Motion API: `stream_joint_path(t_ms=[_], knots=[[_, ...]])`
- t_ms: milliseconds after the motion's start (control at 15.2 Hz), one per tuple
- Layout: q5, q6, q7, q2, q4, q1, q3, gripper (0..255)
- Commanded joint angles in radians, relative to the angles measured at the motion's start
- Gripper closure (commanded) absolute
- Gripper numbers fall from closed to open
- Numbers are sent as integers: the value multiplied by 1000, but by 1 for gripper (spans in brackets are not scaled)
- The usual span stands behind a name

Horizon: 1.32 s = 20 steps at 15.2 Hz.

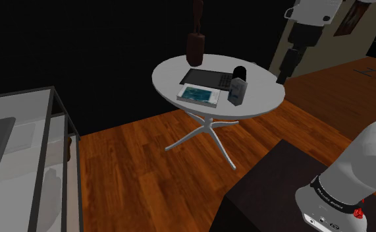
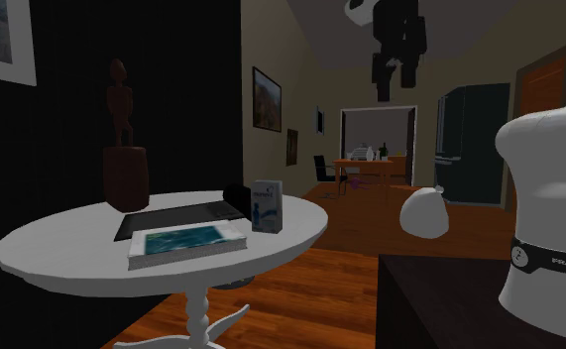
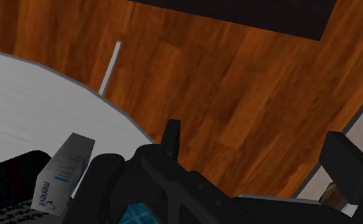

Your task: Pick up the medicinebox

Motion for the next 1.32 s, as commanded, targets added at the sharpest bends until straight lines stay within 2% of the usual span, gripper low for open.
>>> stream_joint_path(t_ms=[0,594,1254], knots=[[0,0,0,0,0,0,0,0],[-84,228,-131,254,24,-40,-96,0],[-113,428,-265,597,175,-72,-187,0]])
